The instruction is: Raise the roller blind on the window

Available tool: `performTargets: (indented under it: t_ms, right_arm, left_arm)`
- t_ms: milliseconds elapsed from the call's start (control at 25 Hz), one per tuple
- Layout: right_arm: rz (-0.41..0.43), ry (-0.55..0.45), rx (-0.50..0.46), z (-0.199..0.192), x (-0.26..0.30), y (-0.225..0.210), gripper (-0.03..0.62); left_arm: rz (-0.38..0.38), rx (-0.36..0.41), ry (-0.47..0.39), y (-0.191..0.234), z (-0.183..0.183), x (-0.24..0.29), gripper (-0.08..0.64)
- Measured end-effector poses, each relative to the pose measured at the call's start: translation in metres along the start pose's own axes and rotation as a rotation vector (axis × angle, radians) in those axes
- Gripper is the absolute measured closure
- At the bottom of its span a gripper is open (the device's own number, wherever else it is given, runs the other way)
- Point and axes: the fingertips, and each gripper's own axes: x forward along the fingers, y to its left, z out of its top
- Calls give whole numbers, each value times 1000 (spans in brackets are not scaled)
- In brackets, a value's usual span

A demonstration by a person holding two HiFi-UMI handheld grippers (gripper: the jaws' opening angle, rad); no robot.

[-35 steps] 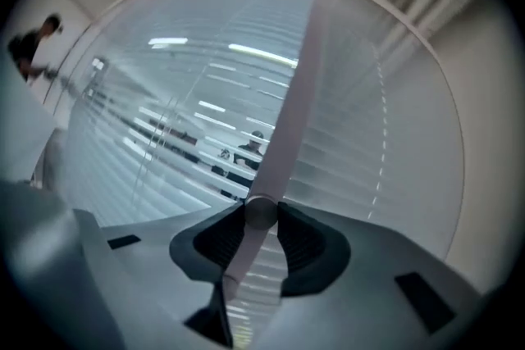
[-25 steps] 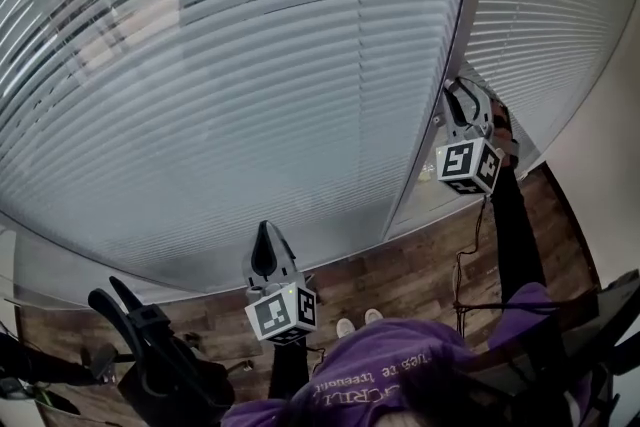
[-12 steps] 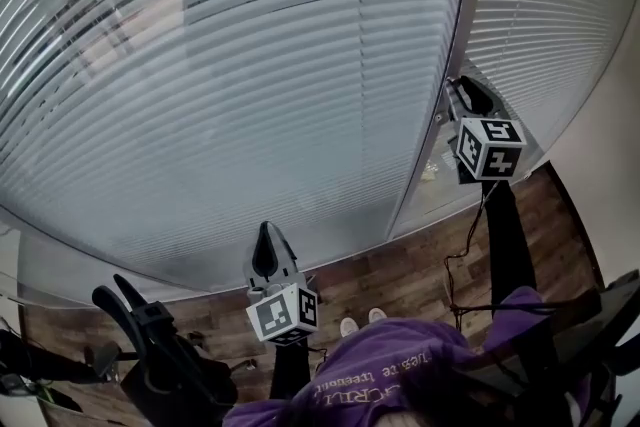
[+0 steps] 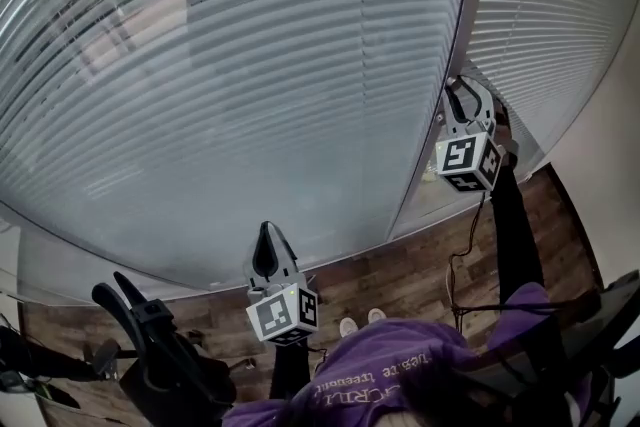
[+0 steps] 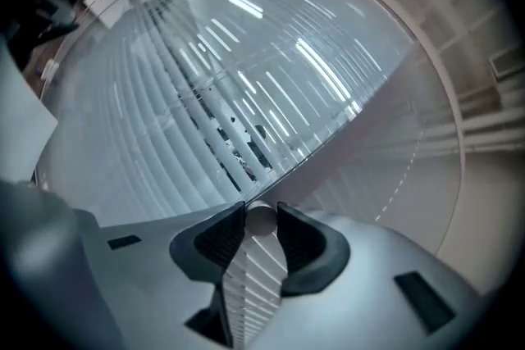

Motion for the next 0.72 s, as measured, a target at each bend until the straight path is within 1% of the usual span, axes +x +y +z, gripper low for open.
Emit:
performTargets:
  t_ms: [80, 160, 240, 320, 360, 400, 520, 600, 720]
  right_arm:
    - [-24, 1, -127, 0, 0, 3, 471]
    - [-36, -1, -187, -2, 1, 4, 471]
    - [-38, -3, -188, -3, 1, 5, 470]
    - [-39, -8, -148, -2, 2, 3, 470]
    - [-38, -14, -100, 0, 1, 2, 469]
    - [-33, -22, -31, 1, 0, 1, 469]
    - [13, -45, 240, 2, -5, -2, 469]
    - [52, -42, 392, 1, -7, -5, 469]
    - [89, -26, 533, -7, -5, -6, 469]
  left_arm:
    - [4, -2, 0, 1, 0, -1, 560]
    - [5, -1, -1, 1, 0, -1, 560]
    - [2, 1, -4, -1, 0, 0, 560]
    - [0, 1, -6, -2, 0, 1, 560]
    - [0, 0, -7, -3, 0, 1, 560]
    - [-1, 0, -6, -3, 1, 0, 560]
    - [-2, 3, -5, -3, 1, -1, 560]
    - [-4, 4, -5, -3, 2, -1, 560]
    - [-10, 5, -6, -4, 4, 0, 560]
